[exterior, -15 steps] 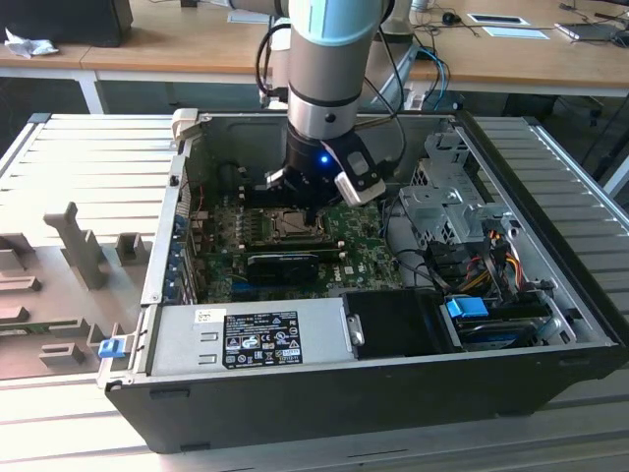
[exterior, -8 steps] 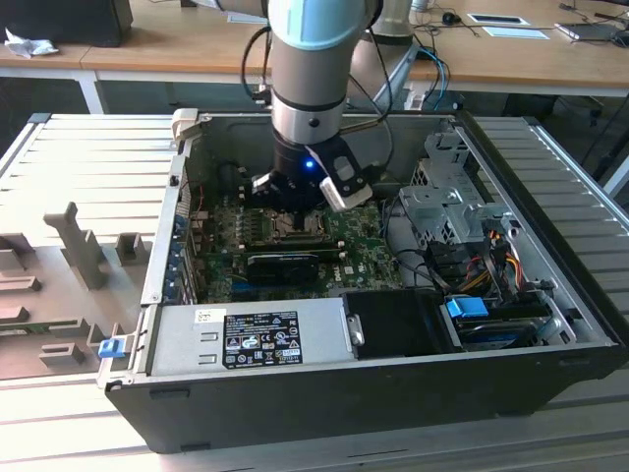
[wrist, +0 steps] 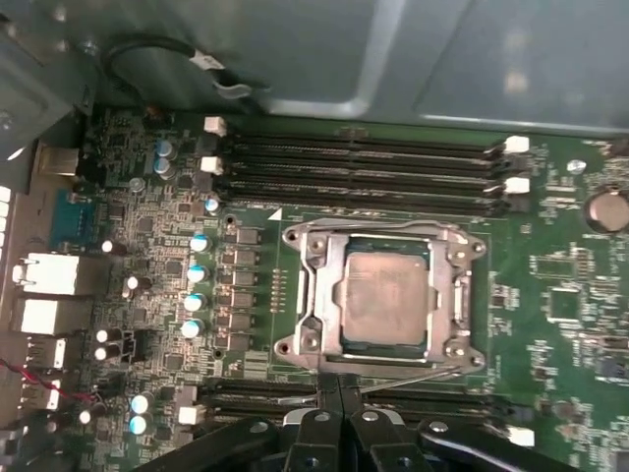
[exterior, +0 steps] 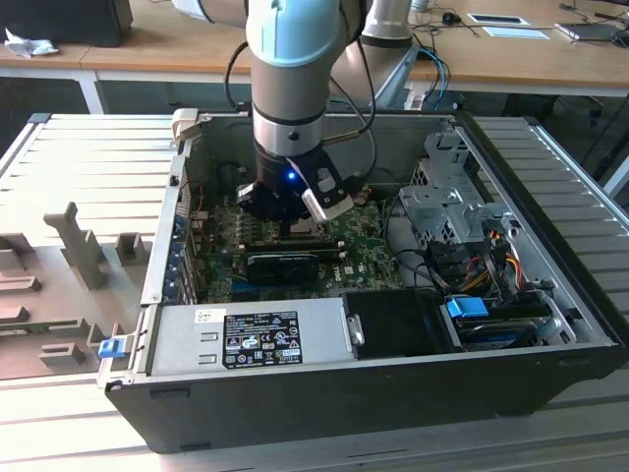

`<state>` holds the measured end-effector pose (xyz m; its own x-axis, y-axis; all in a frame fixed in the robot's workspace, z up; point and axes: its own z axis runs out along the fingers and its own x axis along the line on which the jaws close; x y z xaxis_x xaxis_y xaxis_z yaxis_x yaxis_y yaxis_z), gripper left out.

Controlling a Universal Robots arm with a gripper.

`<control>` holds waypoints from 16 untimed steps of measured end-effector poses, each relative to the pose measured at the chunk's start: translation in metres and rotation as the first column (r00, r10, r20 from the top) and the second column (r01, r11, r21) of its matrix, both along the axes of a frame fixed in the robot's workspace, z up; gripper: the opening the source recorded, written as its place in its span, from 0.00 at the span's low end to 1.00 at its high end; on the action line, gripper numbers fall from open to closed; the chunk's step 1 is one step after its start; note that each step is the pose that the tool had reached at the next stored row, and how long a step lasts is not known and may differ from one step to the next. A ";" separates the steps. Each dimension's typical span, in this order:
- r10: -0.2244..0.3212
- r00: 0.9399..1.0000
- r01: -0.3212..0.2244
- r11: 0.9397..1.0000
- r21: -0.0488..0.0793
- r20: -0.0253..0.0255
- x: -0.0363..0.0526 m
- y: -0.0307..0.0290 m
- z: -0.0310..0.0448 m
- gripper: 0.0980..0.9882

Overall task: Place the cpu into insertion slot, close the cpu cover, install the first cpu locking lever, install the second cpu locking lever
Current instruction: 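Install the second cpu locking lever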

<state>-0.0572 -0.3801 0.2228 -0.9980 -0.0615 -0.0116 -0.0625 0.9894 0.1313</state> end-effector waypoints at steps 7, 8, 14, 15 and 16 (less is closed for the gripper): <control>0.002 1.000 -0.002 1.000 0.018 0.000 -0.0039 -0.0051 -0.0128 0.01; 0.002 1.000 -0.002 1.000 0.024 0.000 -0.0046 -0.0063 -0.0130 0.01; 0.002 1.000 -0.002 0.995 0.098 0.003 -0.0177 -0.0109 -0.0181 0.01; 0.002 1.000 -0.002 0.995 0.100 0.003 -0.0177 -0.0110 -0.0190 0.01; 0.002 1.000 -0.003 0.994 0.105 0.003 -0.0176 -0.0111 -0.0197 0.01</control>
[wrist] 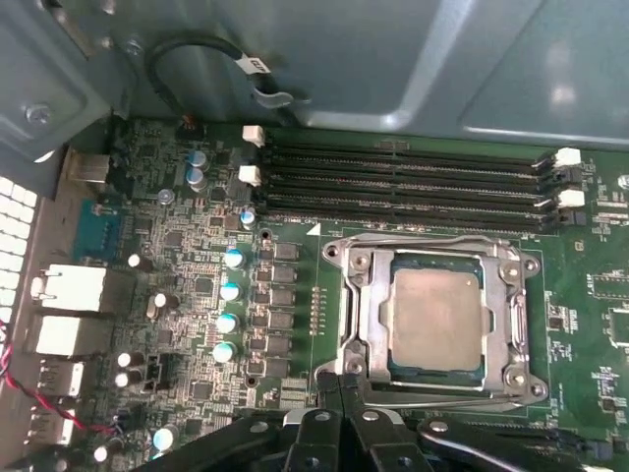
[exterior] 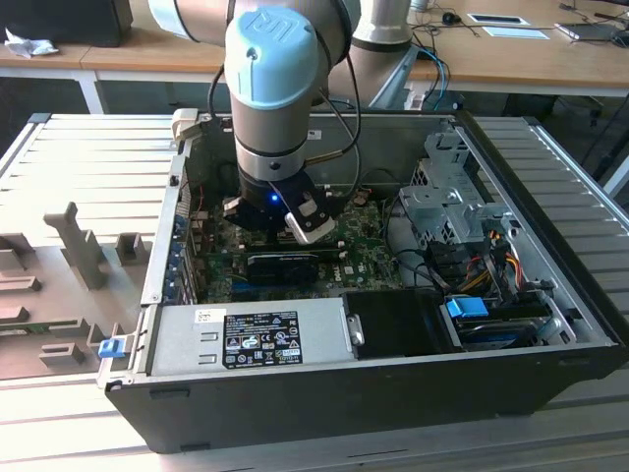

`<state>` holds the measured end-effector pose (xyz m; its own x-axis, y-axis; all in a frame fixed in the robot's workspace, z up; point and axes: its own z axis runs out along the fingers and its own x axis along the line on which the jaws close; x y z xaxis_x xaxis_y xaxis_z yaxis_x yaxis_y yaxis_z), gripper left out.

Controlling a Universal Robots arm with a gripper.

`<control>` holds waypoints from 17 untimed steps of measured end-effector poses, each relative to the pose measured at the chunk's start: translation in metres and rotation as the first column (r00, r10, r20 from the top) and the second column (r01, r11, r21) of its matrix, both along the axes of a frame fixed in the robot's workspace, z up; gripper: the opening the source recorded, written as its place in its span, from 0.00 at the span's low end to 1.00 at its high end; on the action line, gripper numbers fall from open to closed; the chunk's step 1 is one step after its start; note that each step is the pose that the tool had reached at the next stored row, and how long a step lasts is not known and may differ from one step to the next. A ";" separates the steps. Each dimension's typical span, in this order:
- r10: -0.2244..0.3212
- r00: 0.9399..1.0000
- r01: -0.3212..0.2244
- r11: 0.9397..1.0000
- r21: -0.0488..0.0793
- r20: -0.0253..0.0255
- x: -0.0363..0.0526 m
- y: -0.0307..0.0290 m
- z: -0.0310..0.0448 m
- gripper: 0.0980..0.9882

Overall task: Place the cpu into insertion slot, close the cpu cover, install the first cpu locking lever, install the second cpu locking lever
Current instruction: 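Install the second cpu locking lever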

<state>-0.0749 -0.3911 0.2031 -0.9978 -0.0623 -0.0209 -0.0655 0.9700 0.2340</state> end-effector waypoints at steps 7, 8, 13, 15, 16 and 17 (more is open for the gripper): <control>0.000 1.000 0.000 0.999 0.035 0.001 -0.0006 -0.0002 -0.0063 0.01; 0.000 1.000 0.000 0.999 0.037 0.001 -0.0012 -0.0007 -0.0066 0.01; 0.000 1.000 0.000 0.999 0.037 0.000 -0.0015 -0.0008 0.0054 0.01; 0.000 1.000 0.000 0.999 0.037 0.000 -0.0015 -0.0008 0.0126 0.01; 0.000 1.000 0.000 0.999 0.037 0.000 -0.0015 -0.0008 0.0153 0.01; 0.000 1.000 0.000 0.999 0.037 0.000 -0.0015 -0.0008 0.0194 0.01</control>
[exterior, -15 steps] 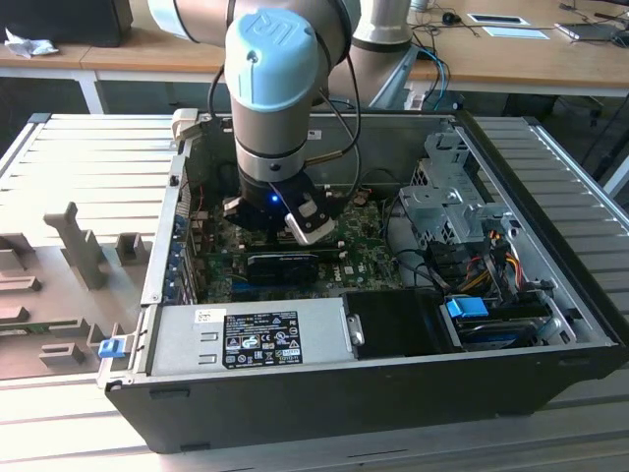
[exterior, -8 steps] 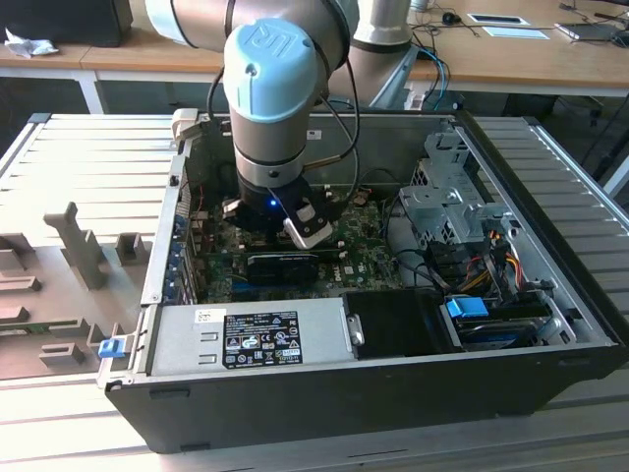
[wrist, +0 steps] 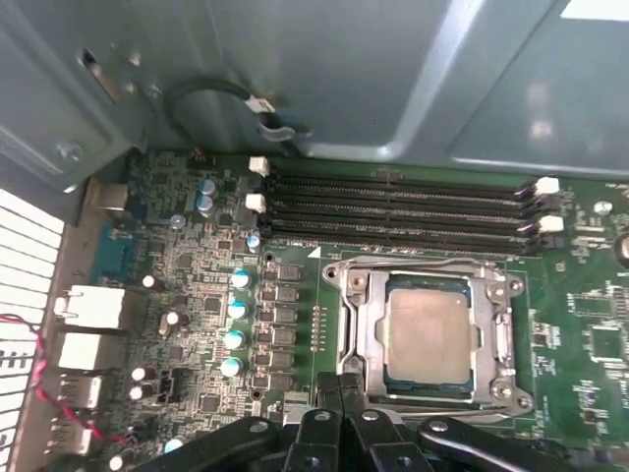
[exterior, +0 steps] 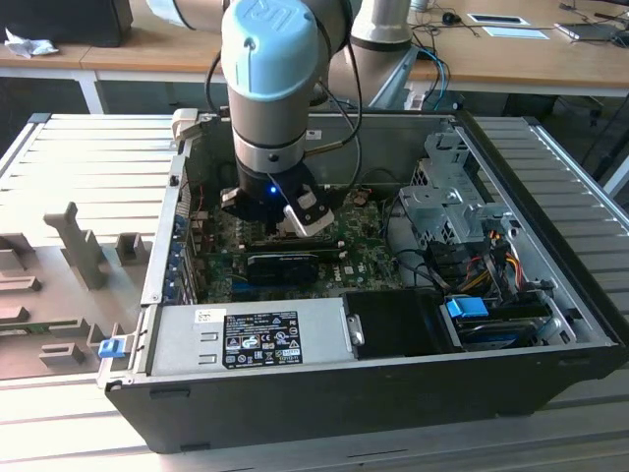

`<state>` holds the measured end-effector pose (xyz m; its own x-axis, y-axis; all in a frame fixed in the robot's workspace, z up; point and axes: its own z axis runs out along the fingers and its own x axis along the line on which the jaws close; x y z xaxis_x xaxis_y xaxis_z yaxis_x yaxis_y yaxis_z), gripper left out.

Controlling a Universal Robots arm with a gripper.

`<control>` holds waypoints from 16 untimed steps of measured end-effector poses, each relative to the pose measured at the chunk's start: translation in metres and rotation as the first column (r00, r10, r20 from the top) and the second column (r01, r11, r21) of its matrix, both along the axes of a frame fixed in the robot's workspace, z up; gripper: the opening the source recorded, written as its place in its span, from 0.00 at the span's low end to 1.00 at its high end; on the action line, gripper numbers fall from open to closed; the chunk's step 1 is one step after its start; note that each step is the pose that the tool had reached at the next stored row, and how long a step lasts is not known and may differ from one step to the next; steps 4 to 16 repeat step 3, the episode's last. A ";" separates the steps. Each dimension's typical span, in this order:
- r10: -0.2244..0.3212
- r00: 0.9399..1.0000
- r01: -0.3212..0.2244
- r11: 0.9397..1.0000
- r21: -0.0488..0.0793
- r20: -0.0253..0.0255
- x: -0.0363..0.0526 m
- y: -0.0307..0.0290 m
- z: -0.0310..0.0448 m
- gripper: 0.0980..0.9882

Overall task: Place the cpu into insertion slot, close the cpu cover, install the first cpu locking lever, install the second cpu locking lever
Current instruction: 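Install the second cpu locking lever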

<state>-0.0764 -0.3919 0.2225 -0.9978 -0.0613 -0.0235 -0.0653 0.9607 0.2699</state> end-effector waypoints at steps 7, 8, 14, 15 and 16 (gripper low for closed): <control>0.000 1.000 0.000 1.000 0.000 0.000 0.0001 0.0000 0.0069 0.01; 0.000 1.000 0.000 1.000 0.000 0.000 0.0001 0.0000 0.0069 0.01; 0.000 1.000 0.000 1.000 0.000 0.000 0.0001 0.0000 0.0069 0.01; 0.000 1.000 0.000 1.000 0.000 0.000 0.0001 0.0000 0.0069 0.01; 0.000 1.000 0.000 1.000 0.000 0.000 0.0001 0.0000 0.0069 0.01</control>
